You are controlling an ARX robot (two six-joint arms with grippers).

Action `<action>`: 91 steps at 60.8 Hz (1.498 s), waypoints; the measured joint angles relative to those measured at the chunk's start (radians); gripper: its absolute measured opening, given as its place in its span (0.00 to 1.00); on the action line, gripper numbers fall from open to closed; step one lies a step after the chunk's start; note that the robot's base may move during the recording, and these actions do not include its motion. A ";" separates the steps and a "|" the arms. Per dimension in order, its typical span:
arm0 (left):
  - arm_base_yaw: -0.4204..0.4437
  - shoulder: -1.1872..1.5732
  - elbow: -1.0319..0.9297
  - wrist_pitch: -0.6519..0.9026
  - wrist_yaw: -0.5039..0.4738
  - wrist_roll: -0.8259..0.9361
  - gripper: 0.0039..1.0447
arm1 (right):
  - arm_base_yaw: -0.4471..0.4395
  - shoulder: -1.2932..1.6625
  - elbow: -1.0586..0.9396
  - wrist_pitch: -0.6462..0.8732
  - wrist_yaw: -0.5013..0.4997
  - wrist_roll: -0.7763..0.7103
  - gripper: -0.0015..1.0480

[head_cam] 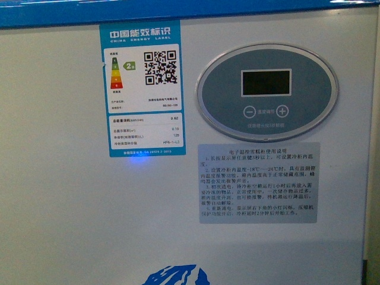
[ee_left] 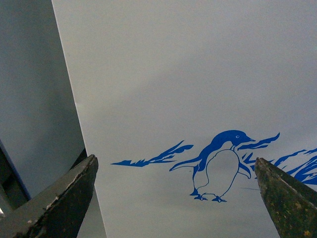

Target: Put drink in fridge

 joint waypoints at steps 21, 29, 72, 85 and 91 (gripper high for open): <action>0.000 0.000 0.000 0.000 0.000 0.000 0.92 | 0.000 -0.012 -0.010 -0.004 0.034 -0.003 0.40; 0.000 0.000 0.000 0.000 0.000 0.000 0.92 | 0.000 -0.012 -0.011 -0.004 0.034 -0.004 0.40; 0.000 0.000 0.000 0.000 0.000 0.000 0.92 | 0.000 -0.013 -0.013 -0.006 0.034 -0.004 0.40; 0.000 0.000 0.000 0.000 0.000 0.000 0.92 | 0.000 -0.013 -0.013 -0.006 0.034 -0.004 0.40; 0.000 0.000 0.000 0.000 0.000 0.000 0.92 | 0.000 -0.013 -0.013 -0.006 0.033 -0.004 0.40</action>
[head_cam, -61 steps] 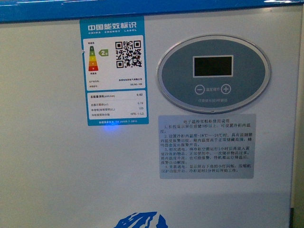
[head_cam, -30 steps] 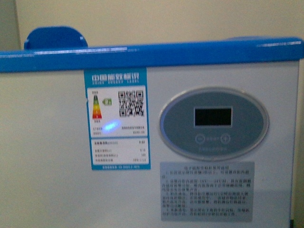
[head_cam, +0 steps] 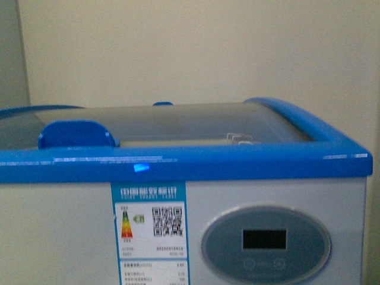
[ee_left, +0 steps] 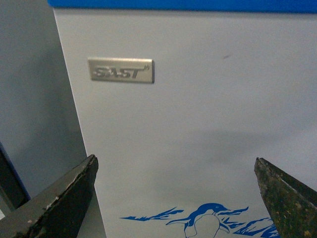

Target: Put drink in fridge

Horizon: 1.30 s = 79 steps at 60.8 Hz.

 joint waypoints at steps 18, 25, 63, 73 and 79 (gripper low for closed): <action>0.000 0.000 0.000 0.000 0.001 0.000 0.92 | 0.000 0.000 0.000 0.000 0.000 0.000 0.40; 0.000 0.000 0.000 0.000 0.000 0.000 0.92 | 0.000 0.000 0.000 0.000 0.001 0.000 0.40; 0.086 0.542 0.172 0.153 0.439 -0.078 0.92 | 0.001 0.000 0.000 0.000 0.000 -0.002 0.40; 0.088 0.888 0.317 0.387 0.529 0.172 0.92 | 0.000 0.000 0.000 0.000 0.002 -0.002 0.40; 0.066 1.059 0.414 0.389 0.644 0.436 0.92 | 0.000 0.000 0.000 0.000 0.001 -0.002 0.40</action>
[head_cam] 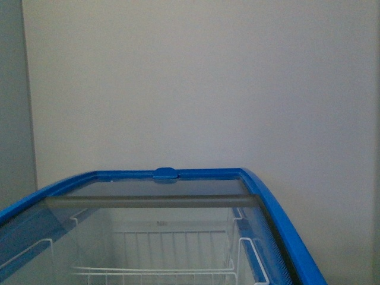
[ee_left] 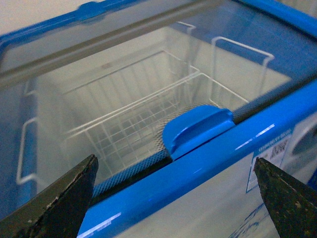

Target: Put drink in fridge

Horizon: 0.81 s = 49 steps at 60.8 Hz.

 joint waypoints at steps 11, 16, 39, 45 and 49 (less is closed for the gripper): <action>-0.022 0.193 0.159 -0.208 0.177 0.543 0.92 | 0.000 0.000 0.000 0.000 0.000 0.000 0.40; -0.029 0.270 0.214 -0.228 0.184 0.700 0.92 | 0.000 0.000 0.000 0.000 0.000 0.000 0.40; -0.046 0.497 0.399 -0.143 0.131 0.819 0.92 | 0.000 0.000 0.000 0.000 0.000 0.000 0.40; -0.046 0.556 0.463 -0.151 0.134 0.811 0.92 | 0.000 0.000 0.000 0.000 0.000 0.000 0.40; -0.051 0.582 0.496 -0.159 0.134 0.807 0.92 | 0.000 0.000 0.000 0.000 0.002 0.000 0.40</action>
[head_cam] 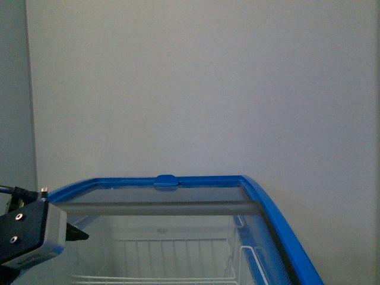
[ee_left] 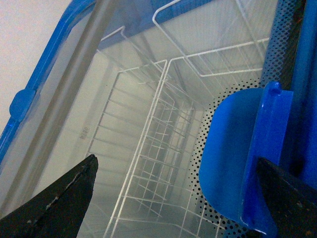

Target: Put drink in fridge

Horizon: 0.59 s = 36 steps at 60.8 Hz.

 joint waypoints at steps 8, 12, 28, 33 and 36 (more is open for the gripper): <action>-0.028 0.080 0.112 0.000 -0.025 -0.010 0.92 | 0.000 0.000 0.000 0.000 -0.002 0.000 0.40; -0.047 0.131 0.190 0.000 -0.053 -0.019 0.92 | 0.000 0.000 0.000 0.000 -0.002 0.000 0.40; -0.100 0.356 0.541 -0.015 -0.172 -0.065 0.92 | 0.000 0.000 0.000 0.000 -0.002 0.000 0.40; -0.111 0.419 0.635 -0.019 -0.193 -0.080 0.92 | 0.000 0.000 0.000 0.000 -0.002 0.000 0.40; -0.119 0.467 0.707 -0.019 -0.211 -0.093 0.92 | 0.000 0.000 0.000 0.000 -0.002 0.000 0.40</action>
